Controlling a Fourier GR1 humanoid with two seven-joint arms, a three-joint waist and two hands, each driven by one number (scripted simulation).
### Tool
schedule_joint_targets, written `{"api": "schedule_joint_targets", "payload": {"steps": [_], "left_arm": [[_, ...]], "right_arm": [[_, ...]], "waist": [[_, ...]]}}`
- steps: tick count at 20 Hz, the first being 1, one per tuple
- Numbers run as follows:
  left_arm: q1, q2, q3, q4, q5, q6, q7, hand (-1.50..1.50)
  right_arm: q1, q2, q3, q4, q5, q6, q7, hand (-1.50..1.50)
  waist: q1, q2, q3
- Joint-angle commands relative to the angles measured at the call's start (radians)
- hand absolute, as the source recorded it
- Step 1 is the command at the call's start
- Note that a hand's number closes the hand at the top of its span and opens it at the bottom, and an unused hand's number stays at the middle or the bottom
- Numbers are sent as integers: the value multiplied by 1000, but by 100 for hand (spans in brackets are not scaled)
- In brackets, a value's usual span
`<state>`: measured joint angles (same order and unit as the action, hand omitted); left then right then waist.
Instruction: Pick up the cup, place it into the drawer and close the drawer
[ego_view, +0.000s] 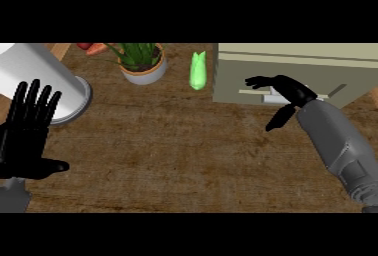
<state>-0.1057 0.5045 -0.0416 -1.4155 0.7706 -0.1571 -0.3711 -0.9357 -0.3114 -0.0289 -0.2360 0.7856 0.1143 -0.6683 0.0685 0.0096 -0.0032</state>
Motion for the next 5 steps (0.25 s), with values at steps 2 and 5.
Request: {"api": "schedule_joint_targets", "payload": {"steps": [2, 5], "left_arm": [[-27, -23, -20, -16, -34, 33, -2, -150], [-55, -28, -22, -6, -34, 43, 21, -150]], "right_arm": [[-101, -80, -43, 57, -11, -14, 82, -150], [-76, -22, -36, 77, -3, -69, 85, -150]], "waist": [[29, 33, 8], [15, 27, 7]]}}
